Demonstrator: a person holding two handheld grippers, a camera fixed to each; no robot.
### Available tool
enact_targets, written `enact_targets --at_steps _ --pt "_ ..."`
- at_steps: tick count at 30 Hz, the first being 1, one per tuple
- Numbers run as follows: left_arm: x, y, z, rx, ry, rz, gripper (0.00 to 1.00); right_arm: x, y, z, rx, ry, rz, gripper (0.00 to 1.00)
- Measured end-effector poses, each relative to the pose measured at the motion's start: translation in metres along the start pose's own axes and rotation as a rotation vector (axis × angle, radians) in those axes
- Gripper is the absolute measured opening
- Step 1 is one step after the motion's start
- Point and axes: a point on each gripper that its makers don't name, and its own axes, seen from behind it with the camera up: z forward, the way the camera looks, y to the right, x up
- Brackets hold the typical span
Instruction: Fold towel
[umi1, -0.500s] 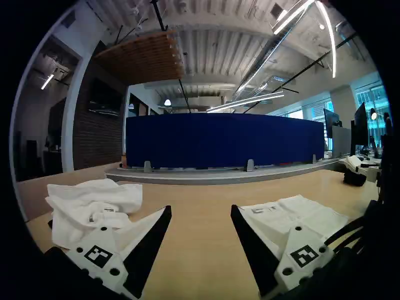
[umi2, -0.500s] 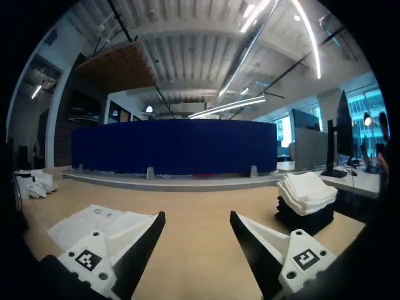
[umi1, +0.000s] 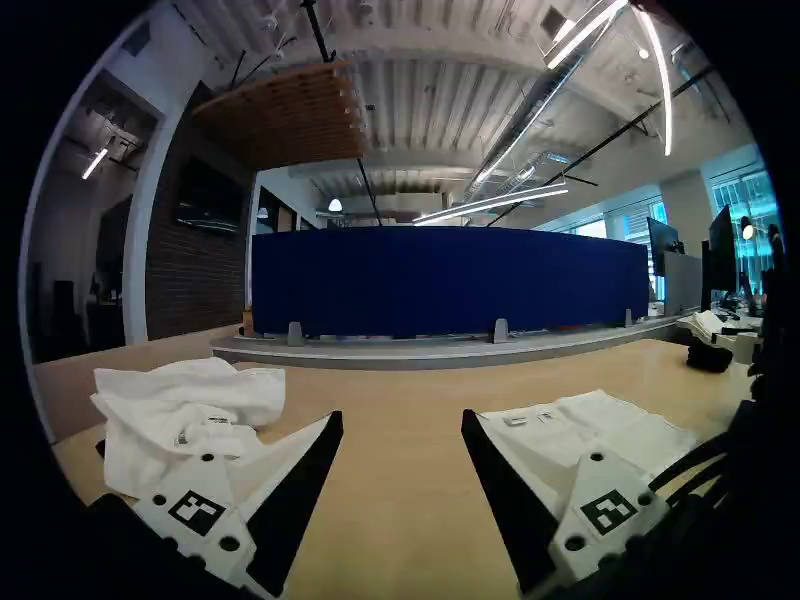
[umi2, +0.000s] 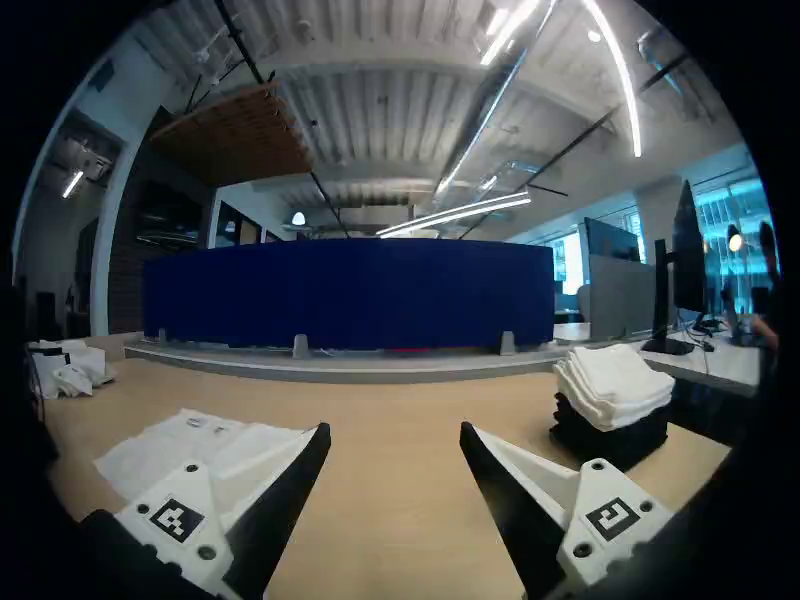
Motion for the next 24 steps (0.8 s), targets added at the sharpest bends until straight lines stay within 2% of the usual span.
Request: enact_targets --at_steps 14,17,24 --pt "0.004 -0.002 0.001 0.004 0.013 0.006 0.87 0.0 0.001 -0.001 -0.005 -0.008 -0.012 1.0" --pt "0.023 0.0 -0.002 -0.001 0.042 0.022 0.87 0.011 0.003 -0.004 -0.012 -0.013 -0.032 1.0" --pt "0.078 0.004 -0.002 -0.011 0.05 0.016 0.87 0.074 -0.001 -0.009 -0.005 0.019 -0.038 1.0"
